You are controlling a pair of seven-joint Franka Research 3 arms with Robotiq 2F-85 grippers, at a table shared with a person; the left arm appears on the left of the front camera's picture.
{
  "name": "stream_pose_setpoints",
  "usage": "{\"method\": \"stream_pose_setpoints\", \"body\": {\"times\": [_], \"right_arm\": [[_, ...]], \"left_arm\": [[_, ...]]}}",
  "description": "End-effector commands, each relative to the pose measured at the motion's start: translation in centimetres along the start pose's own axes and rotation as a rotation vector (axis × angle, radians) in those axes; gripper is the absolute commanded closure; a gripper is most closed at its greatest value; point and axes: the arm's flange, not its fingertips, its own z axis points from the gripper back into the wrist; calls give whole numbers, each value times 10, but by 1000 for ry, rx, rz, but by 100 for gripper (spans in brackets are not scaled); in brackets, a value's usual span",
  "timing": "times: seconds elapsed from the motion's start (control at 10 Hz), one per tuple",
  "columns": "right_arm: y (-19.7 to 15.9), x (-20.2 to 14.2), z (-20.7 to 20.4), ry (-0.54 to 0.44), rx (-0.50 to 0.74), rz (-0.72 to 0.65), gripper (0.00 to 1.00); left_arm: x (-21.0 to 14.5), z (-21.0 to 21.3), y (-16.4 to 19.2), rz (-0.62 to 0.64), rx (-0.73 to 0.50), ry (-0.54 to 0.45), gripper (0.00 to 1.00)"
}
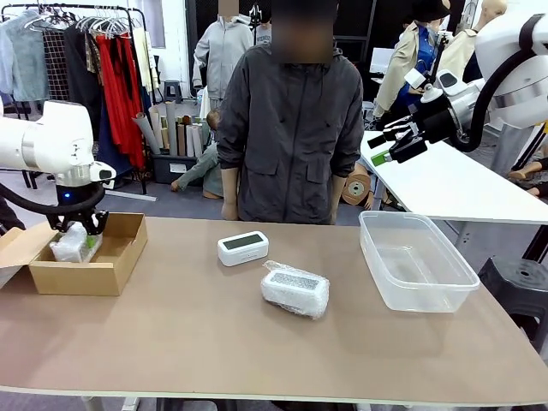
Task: Separate and place wrapped and unwrapped clocks.
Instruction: If the picked Digital clock is wrapped, place it in the Package Box ; if not, place it in the Organizing box.
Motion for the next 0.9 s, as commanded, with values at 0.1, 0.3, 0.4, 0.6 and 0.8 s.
{"method": "stream_pose_setpoints", "body": {"times": [0.1, 0.3, 0.4, 0.6, 0.8], "right_arm": [[0, 2, 1, -1, -4, 3, 0], [0, 2, 1, -1, -4, 3, 0], [0, 2, 1, -1, -4, 3, 0], [0, 2, 1, -1, -4, 3, 0], [0, 2, 1, -1, -4, 3, 0]], "left_arm": [[5, 1, 0, 14, 37, 2, 81], [5, 1, 0, 18, 39, 6, 43], [6, 1, 2, 18, 44, 8, 24], [7, 7, 1, 17, 42, 2, 0], [7, 17, 2, 36, 48, -9, 0]]}}
